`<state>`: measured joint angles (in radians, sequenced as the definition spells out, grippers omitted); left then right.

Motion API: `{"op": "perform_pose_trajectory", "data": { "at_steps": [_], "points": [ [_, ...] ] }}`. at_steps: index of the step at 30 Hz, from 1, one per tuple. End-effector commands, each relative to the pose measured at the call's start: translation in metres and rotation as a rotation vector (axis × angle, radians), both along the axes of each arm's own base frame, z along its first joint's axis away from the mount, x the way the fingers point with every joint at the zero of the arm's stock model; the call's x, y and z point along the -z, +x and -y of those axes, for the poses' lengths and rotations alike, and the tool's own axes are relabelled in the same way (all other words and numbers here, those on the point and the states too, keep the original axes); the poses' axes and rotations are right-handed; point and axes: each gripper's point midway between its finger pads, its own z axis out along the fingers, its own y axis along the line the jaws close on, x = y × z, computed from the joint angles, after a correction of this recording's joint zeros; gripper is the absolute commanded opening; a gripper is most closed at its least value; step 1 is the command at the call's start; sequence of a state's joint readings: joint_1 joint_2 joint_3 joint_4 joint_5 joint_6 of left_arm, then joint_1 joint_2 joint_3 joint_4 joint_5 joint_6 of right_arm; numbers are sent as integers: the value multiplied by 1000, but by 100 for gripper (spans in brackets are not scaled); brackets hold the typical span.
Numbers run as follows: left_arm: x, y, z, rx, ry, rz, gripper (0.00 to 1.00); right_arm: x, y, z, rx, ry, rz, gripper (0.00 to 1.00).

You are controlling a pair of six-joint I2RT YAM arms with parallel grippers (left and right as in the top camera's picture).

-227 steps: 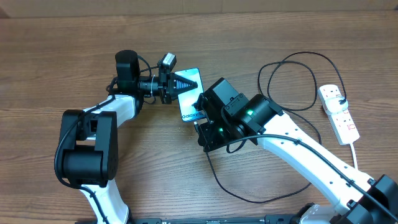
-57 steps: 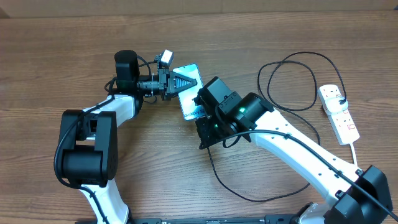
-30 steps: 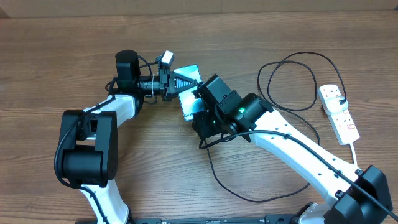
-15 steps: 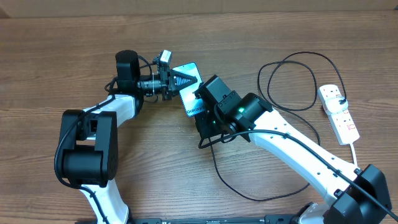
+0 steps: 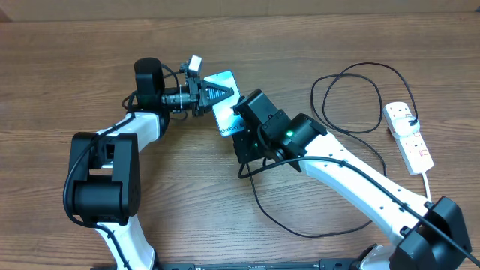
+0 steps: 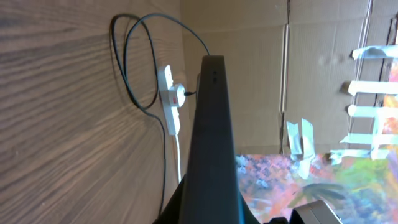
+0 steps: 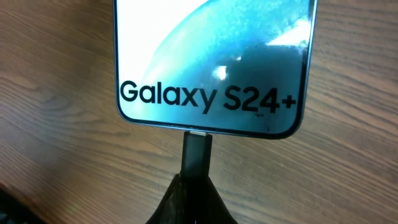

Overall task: Plug charger to phone and switch on socket
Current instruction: 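Release the plug with right and lower the phone flat with left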

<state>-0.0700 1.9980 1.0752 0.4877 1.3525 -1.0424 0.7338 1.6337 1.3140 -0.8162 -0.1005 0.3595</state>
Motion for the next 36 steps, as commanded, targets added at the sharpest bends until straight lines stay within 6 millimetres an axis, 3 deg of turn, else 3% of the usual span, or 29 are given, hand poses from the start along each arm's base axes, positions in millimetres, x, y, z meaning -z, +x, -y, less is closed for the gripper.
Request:
{"op": "perform_pose_trajectory", "data": {
  "at_steps": [1, 10, 20, 24, 29, 32, 36],
  "points": [
    [-8, -35, 25, 185, -51, 72, 4, -33, 32, -22, 9, 106, 151, 4],
    [-8, -38, 27, 200, -56, 85, 4, -53, 47, -29, 20, 162, 216, 4],
    [-8, -38, 27, 202, -54, 128, 4, -37, 31, -13, 23, 89, 133, 5],
    [-8, -38, 27, 208, -51, 224, 4, -32, 22, -5, 22, 56, 96, 28],
    [-7, -36, 28, 211, -40, 390, 4, -41, 14, 2, 22, 45, 83, 75],
    [-6, -32, 28, 193, -21, 450, 4, -55, 9, 6, 22, 47, 86, 96],
    [-3, -26, 28, 159, 6, 450, 4, -74, 1, 14, 22, 47, 86, 100]
  ]
}}
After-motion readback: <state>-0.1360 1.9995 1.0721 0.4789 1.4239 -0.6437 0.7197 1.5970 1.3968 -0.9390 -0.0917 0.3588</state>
